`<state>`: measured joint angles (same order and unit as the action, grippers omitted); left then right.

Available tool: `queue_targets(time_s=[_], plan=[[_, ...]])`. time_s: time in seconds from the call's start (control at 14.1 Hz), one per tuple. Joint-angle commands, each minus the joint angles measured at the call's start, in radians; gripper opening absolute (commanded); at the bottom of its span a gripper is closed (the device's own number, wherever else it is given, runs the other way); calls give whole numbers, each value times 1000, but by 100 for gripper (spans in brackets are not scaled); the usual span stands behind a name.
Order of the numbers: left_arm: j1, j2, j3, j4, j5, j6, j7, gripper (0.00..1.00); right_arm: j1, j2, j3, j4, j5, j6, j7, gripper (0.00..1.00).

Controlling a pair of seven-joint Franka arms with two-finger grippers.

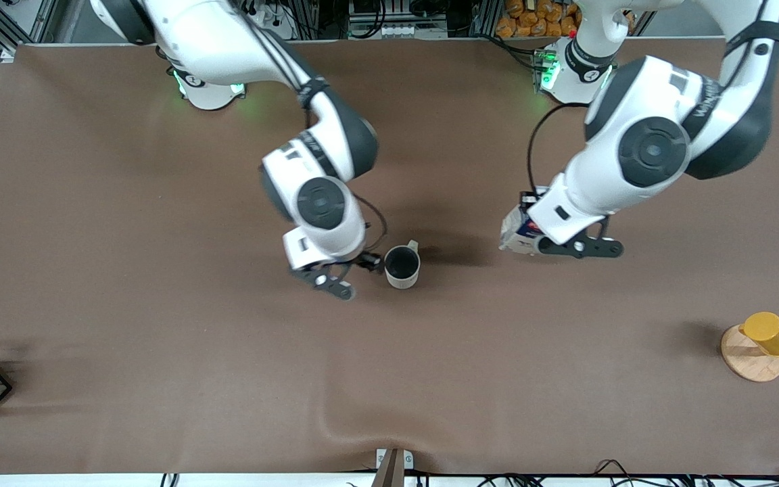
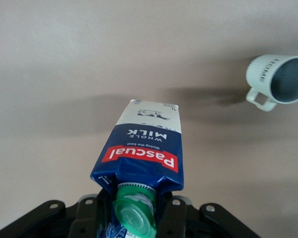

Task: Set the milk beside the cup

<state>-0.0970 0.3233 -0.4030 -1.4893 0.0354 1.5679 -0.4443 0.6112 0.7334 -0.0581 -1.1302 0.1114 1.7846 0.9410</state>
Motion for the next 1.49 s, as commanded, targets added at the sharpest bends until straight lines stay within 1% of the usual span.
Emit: queue_targets(time_s=[0.0, 0.14, 0.36, 0.57, 0.71, 0.85, 0.92, 1.07, 1.28, 1.42], plan=[[-62, 19, -14, 12, 14, -17, -118, 32, -97, -72, 6, -14, 22, -82, -212, 100], [-99, 42, -14, 12, 8, -17, -164, 32, -163, -104, 3, -32, 4, -109, -336, 100], [-179, 72, -13, 18, 8, -11, -262, 32, -284, -141, 1, -48, -22, -109, -535, 100], [-205, 103, -13, 41, 8, -5, -277, 32, -401, -190, 1, -95, -22, -119, -759, 100], [-216, 141, -14, 93, 5, 0, -275, 32, -447, -222, -2, -120, -29, -120, -864, 100], [-271, 187, -5, 150, 3, 12, -315, 32, -500, -252, 0, -122, -65, -152, -985, 100], [-285, 207, -3, 164, 3, 21, -338, 32, -537, -267, 0, -122, -87, -163, -1064, 100], [-311, 226, -2, 167, 5, 61, -344, 32, -625, -291, 1, -122, -87, -180, -1238, 100], [-336, 232, -2, 165, 5, 64, -359, 32, -712, -339, 1, -123, -78, -228, -1362, 100], [-357, 247, -2, 167, 4, 72, -396, 32, -735, -408, 1, -181, -79, -215, -1393, 100]])
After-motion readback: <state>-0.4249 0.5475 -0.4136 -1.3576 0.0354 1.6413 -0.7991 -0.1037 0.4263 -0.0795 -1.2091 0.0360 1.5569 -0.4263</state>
